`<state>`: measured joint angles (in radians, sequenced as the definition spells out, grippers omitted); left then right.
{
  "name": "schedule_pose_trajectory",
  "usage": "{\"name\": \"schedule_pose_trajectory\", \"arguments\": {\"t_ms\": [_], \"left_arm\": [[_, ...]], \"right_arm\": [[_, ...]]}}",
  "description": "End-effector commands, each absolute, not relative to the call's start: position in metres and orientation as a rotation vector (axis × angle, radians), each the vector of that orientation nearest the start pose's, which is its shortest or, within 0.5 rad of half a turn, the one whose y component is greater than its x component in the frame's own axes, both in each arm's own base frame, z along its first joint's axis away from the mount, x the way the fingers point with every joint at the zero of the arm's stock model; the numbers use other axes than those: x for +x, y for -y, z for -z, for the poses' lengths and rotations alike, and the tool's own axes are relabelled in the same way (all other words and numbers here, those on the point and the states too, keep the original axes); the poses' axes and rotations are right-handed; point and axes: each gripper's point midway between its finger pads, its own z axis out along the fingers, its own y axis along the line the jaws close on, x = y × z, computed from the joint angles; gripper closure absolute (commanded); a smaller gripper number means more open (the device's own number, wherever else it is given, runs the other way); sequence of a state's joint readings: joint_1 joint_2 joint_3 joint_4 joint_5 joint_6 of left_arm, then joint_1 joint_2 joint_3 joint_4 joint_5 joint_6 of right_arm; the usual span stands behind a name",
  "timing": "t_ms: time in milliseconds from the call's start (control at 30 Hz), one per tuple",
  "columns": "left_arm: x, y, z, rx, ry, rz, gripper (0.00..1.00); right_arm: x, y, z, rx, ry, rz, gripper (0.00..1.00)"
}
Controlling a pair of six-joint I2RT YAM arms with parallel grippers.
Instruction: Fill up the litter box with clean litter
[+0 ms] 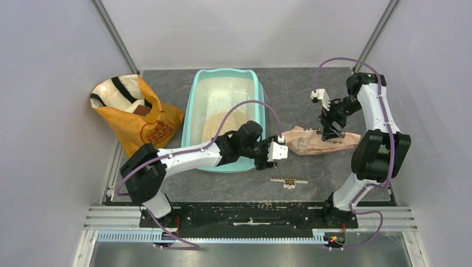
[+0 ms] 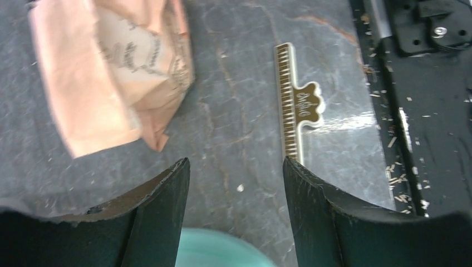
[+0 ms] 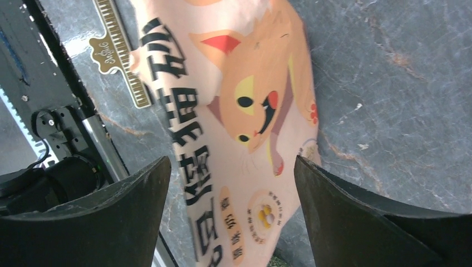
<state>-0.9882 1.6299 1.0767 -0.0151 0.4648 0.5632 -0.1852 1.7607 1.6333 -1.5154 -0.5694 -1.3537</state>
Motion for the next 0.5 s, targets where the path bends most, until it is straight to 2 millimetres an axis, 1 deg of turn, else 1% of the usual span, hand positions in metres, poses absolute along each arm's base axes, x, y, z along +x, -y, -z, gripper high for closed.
{"name": "schedule_pose_trajectory", "arguments": {"t_ms": [0, 100, 200, 333, 467], "left_arm": [[0.180, 0.433, -0.159, 1.737, -1.162, 0.738, 0.33], [0.170, 0.442, -0.150, 1.759, -1.151, 0.752, 0.36], [0.159, 0.448, -0.134, 1.802, -1.137, 0.780, 0.37], [0.145, 0.462, -0.105, 1.872, -1.100, 0.768, 0.38], [0.138, 0.475, -0.084, 1.900, -1.065, 0.695, 0.40]], "right_arm": [[0.279, -0.011, -0.170, -1.537, -2.230, -0.636, 0.11], [0.275, -0.011, -0.166, -1.536, -2.236, -0.628, 0.11], [0.274, -0.013, -0.170, -1.517, -2.228, -0.614, 0.09], [0.282, -0.020, -0.190, -1.430, -2.194, -0.581, 0.06], [0.289, -0.026, -0.217, -1.339, -2.155, -0.544, 0.05]]}}
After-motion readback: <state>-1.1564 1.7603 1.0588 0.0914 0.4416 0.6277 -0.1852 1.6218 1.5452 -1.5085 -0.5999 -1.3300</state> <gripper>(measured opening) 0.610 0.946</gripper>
